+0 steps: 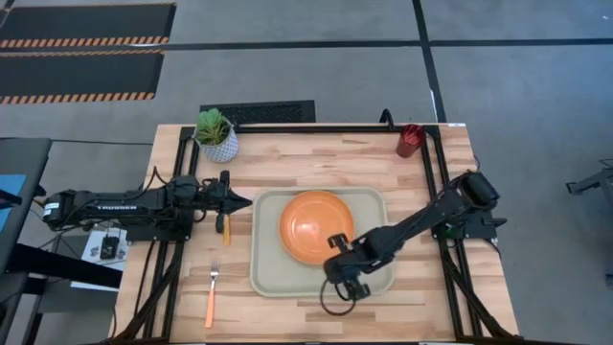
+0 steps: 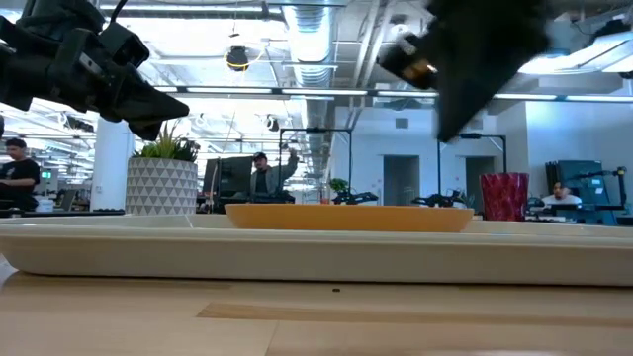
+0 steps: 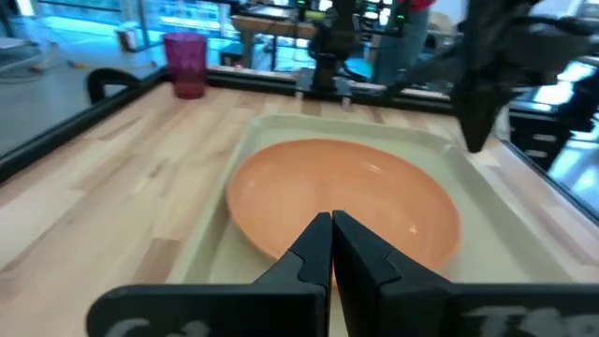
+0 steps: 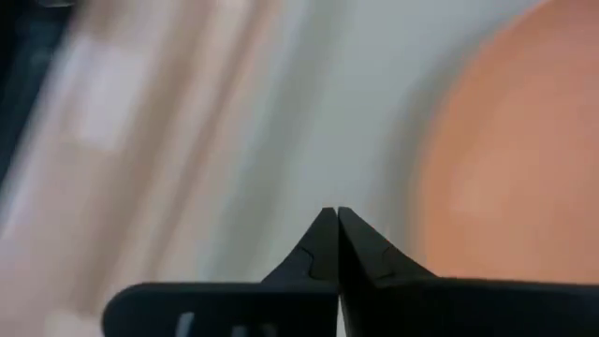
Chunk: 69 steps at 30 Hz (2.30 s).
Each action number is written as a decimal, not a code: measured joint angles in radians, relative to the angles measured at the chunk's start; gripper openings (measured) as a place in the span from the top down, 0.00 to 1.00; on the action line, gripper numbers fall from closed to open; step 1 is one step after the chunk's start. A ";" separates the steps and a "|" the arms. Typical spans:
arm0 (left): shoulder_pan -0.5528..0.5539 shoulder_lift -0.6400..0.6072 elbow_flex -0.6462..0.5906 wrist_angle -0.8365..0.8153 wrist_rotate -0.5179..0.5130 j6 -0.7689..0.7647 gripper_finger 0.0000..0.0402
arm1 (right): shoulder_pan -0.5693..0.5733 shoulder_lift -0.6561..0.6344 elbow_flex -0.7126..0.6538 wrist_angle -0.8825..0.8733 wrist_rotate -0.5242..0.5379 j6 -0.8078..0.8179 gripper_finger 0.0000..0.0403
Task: Pick and place plate/cup/fork/spoon on tray
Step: Adjust the gray serving tray
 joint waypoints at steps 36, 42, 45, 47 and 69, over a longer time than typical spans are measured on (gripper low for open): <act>-0.301 0.201 0.141 0.031 -0.304 0.023 1.00 | 0.148 0.141 -0.072 0.291 0.099 0.366 0.97; -0.320 0.221 0.141 0.043 -0.281 0.021 1.00 | 0.131 0.141 -0.072 0.286 0.116 0.352 0.97; -0.372 0.247 0.146 0.034 -0.267 0.030 1.00 | 0.120 0.141 -0.072 0.286 0.137 0.335 0.97; -0.420 0.279 0.167 0.038 -0.274 0.029 1.00 | 0.110 0.141 -0.072 0.285 0.140 0.328 0.97; -0.810 0.798 0.485 -0.118 -0.465 -0.226 1.00 | 0.085 0.124 -0.073 0.196 0.135 0.175 0.97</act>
